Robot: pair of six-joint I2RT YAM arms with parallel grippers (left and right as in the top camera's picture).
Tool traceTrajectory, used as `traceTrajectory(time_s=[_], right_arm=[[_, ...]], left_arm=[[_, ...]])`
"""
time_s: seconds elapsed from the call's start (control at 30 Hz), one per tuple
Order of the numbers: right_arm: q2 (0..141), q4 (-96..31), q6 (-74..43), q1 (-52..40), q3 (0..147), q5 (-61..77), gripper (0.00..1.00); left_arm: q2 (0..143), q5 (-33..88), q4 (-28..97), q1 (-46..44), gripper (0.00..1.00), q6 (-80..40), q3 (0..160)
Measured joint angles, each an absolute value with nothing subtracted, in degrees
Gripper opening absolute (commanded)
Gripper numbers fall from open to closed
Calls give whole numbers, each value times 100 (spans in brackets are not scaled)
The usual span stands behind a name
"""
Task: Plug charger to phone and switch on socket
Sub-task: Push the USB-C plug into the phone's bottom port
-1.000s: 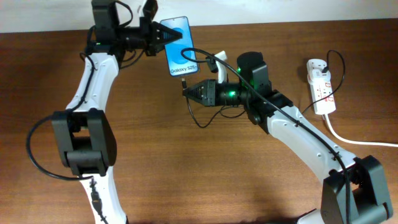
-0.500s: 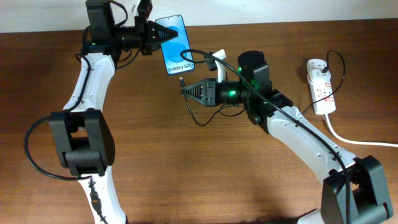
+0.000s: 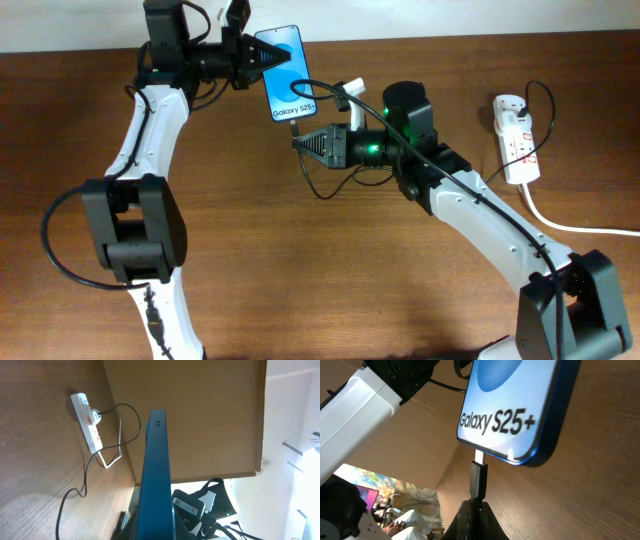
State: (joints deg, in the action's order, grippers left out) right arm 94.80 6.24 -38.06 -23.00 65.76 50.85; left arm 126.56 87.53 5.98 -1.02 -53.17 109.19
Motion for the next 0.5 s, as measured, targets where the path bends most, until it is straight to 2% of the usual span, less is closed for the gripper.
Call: traceTrajectory(time_s=[0.5], right_arm=[[9480,644,-3747,-2252,6565,5092,4]], left_arm=[[12656,8739,593,-113,0,-5317,10919]])
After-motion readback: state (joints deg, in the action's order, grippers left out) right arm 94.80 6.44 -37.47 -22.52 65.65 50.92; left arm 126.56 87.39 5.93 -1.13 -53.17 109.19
